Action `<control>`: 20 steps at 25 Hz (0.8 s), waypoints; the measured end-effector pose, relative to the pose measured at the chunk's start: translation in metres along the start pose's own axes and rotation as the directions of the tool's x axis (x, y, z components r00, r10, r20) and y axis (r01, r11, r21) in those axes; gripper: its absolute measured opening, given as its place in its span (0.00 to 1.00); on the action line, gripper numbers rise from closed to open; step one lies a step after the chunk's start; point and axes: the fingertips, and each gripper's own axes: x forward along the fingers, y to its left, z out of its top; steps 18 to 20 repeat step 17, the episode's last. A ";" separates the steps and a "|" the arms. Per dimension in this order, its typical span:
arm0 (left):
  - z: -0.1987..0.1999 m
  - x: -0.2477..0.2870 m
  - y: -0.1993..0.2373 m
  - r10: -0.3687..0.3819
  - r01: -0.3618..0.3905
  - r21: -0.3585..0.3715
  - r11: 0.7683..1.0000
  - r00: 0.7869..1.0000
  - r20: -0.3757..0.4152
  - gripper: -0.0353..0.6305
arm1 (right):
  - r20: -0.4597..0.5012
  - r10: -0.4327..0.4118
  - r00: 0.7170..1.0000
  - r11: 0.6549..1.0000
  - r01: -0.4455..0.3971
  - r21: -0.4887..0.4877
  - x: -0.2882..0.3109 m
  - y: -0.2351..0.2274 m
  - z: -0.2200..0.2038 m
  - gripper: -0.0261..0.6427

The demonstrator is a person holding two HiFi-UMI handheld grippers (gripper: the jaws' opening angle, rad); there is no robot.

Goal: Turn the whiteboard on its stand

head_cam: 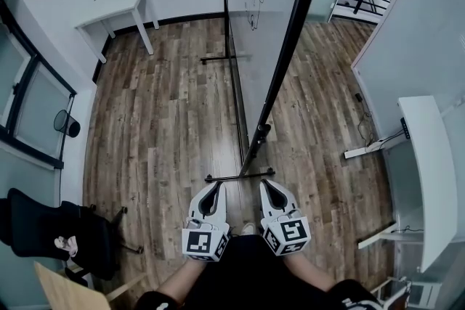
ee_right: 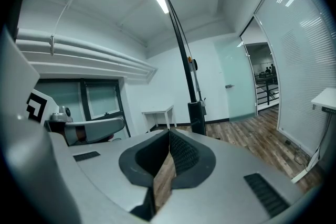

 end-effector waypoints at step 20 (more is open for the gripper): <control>0.000 0.003 -0.006 -0.004 0.004 -0.005 1.000 1.000 0.003 0.08 | -0.007 0.000 1.000 1.000 0.000 -0.006 -0.002 -0.005 -0.001 0.06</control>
